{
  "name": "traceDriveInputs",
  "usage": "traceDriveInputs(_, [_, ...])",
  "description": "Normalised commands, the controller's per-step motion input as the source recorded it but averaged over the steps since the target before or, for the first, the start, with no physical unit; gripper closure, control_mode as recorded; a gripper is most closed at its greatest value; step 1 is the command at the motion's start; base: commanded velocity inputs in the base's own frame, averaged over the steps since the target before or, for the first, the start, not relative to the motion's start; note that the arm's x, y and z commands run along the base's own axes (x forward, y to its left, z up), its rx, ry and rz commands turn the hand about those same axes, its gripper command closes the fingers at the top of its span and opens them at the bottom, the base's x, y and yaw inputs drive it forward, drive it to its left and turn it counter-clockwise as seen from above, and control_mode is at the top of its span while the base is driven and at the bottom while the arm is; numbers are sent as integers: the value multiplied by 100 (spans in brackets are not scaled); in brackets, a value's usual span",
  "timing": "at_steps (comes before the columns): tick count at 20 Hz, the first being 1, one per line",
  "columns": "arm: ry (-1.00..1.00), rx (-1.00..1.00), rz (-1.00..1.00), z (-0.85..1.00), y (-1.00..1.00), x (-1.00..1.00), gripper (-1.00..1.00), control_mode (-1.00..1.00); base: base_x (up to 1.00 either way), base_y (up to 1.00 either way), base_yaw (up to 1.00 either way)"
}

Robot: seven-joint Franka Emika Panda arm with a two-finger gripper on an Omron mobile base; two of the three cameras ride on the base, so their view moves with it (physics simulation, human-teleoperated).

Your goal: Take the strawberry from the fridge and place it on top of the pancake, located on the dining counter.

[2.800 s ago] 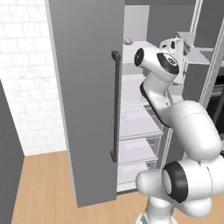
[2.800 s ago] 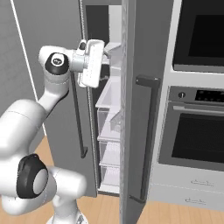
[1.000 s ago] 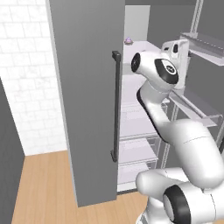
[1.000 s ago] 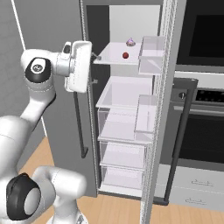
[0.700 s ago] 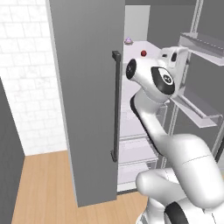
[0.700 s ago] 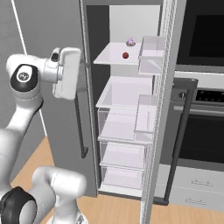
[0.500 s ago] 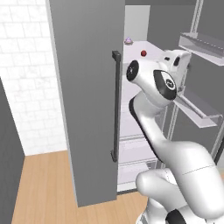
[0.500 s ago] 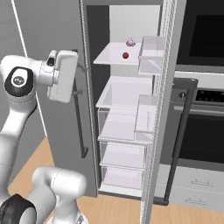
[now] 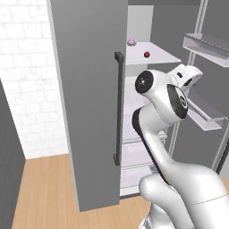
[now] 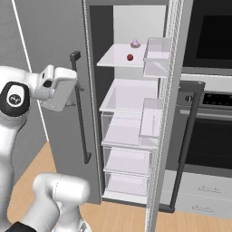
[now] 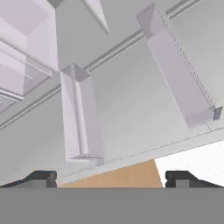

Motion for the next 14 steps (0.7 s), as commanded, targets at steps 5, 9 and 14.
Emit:
traceDriveInputs(5, [-34,30,4,-40,15,-25,-100,-100,0,0,0])
traceDriveInputs(9, [-25,29,4,-17,18,-18,-100,-100,0,0,0])
traceDriveInputs(14, [-11,28,2,-2,26,-2,-100,-100,0,0,0])
